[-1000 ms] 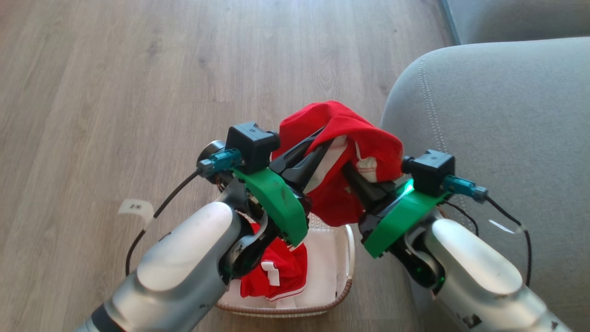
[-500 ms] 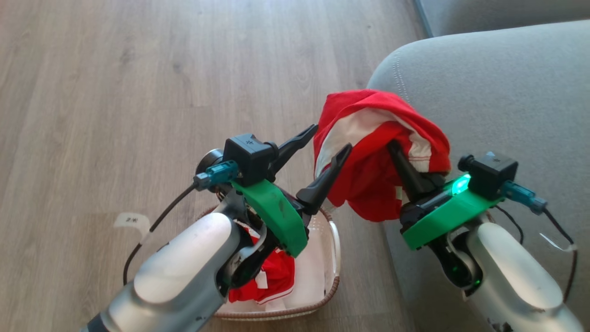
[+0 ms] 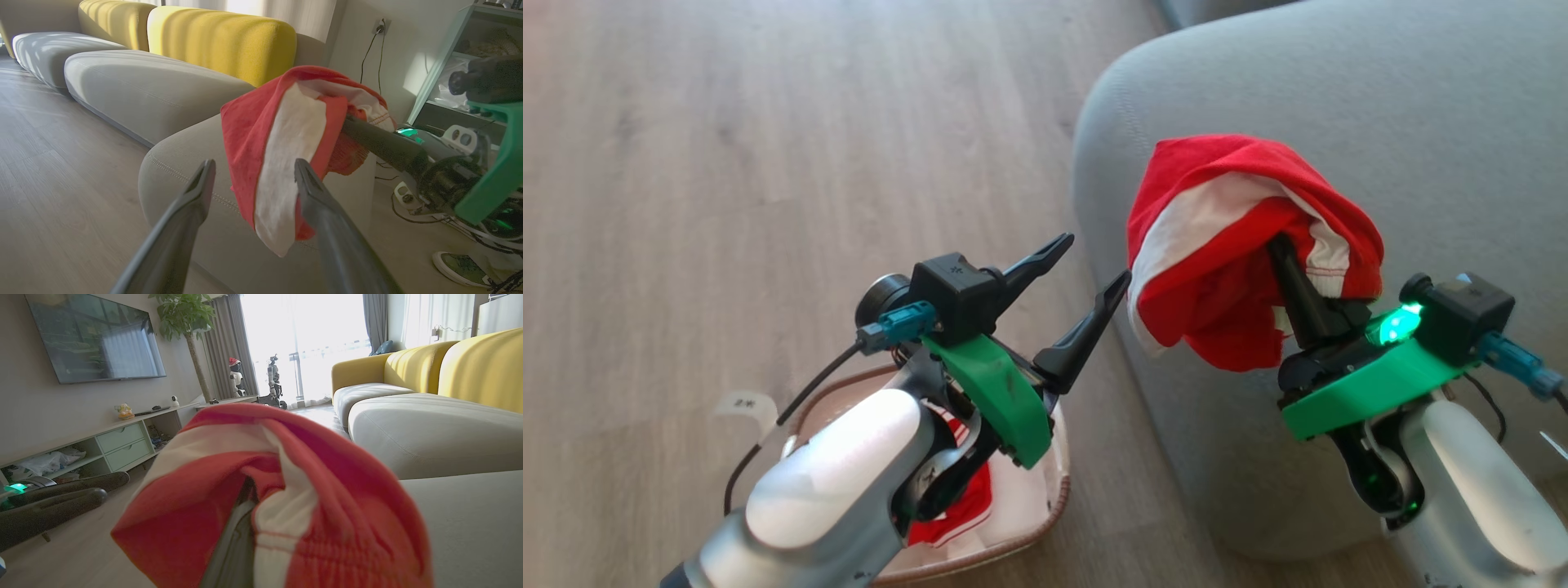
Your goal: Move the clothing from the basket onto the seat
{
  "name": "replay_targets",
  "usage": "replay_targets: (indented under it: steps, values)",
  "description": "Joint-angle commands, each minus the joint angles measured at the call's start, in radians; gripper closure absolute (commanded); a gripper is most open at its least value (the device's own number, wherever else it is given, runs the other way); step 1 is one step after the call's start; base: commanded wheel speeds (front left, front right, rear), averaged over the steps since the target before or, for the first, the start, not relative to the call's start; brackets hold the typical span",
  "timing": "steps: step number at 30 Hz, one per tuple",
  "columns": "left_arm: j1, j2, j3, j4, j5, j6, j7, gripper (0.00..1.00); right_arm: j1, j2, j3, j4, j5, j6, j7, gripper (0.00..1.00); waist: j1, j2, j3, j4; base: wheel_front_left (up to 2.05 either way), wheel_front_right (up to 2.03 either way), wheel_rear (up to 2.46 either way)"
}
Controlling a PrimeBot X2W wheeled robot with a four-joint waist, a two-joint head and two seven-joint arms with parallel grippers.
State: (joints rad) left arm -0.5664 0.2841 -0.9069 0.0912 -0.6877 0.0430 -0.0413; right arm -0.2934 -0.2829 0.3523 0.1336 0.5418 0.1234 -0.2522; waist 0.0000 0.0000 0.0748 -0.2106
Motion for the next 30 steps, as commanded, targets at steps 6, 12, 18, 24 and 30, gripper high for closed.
replay_targets:
  steps: [6, 12, 18, 24, 30]
  values:
    - [-0.049, 0.037, 0.033, -0.024, 0.019, 0.000, -0.010, 0.00, 0.027, 0.002, -0.024, -0.072, -0.016, 0.007, -0.009, 1.00, 0.0000, 0.0000, 0.017, -0.119, 0.00, 0.00, 0.00]
    - [-0.050, 0.042, 0.033, -0.015, 0.019, 0.009, -0.007, 0.00, 0.045, 0.012, -0.036, -0.101, -0.026, 0.007, -0.010, 1.00, 0.0000, 0.0000, 0.030, -0.201, 0.00, 0.00, 0.00]
    - [-0.051, 0.046, 0.035, -0.010, 0.017, 0.016, -0.007, 0.00, 0.054, 0.022, -0.050, -0.129, -0.036, 0.007, -0.010, 1.00, 0.0000, 0.0000, 0.040, -0.273, 0.00, 0.00, 0.00]
    - [-0.060, 0.048, 0.032, -0.011, 0.020, 0.020, -0.003, 0.00, 0.065, 0.030, -0.066, -0.152, -0.044, 0.007, -0.010, 1.00, 0.0000, 0.0000, 0.054, -0.312, 0.00, 0.00, 0.00]
    - [-0.076, 0.047, 0.028, -0.005, 0.023, 0.014, 0.000, 0.00, 0.071, 0.034, -0.086, -0.170, -0.051, 0.007, -0.010, 1.00, 0.0000, 0.0000, 0.071, -0.317, 0.00, 0.00, 0.00]
